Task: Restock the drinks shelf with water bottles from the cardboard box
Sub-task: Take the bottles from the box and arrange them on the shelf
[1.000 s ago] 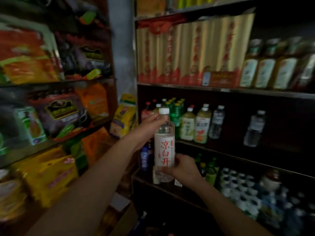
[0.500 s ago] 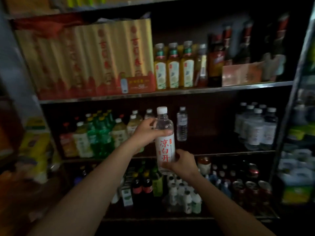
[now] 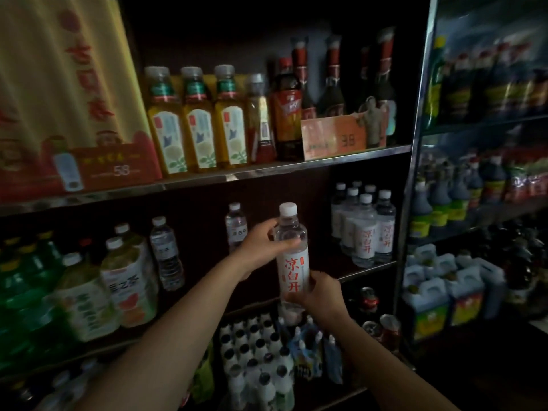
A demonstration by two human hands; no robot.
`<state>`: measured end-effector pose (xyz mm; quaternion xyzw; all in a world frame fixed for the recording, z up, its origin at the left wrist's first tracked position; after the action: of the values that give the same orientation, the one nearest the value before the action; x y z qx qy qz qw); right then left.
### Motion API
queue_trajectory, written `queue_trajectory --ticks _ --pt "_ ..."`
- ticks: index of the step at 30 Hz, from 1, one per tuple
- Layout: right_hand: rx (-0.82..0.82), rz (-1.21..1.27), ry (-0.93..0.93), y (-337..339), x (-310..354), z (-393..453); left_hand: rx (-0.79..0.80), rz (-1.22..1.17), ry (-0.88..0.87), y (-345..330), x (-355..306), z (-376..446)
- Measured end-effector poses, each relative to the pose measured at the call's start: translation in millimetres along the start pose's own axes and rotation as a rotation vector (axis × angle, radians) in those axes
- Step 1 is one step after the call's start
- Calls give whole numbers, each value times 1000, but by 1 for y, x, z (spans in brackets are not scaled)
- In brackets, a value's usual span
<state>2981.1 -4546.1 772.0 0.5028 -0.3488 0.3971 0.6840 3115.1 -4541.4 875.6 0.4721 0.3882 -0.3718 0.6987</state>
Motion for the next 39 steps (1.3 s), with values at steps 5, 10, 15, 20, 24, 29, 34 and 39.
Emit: queue_trajectory --ticks 5,10,15,20,24,29,34,39 --pt "-64 5 -55 1 -42 61 46 -27 -23 -55 21 56" --pt "-150 -38 -135 -2 -91 116 75 -6 35 -105 53 113" --pt "-145 -66 -151 -11 -118 163 20 -7 27 -130 70 160" --pt "-156 -101 -168 -21 -128 199 -54 -22 -10 -144 70 195" --pt "-168 -204 -143 -26 -132 220 -130 6 -68 -151 69 218" --pt "-176 -276 -105 -31 -131 241 -198 28 -67 -162 73 241" --pt "-167 -282 -125 -42 -137 259 -289 17 -79 -170 76 258" --pt "-178 -340 -102 -45 -137 272 -351 27 -94 -173 81 265"
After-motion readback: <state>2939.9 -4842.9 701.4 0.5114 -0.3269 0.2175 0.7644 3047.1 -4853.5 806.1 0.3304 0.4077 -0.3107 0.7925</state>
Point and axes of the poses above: each hand's wrist, its own z-axis towards the middle knuckle, its own y-axis out of the back of the hand, x = y × z, the point moved 7 cm from there along z, towards the middle knuckle, and after that the axes turned 15 degrees about -x, right-handed, at the moved point
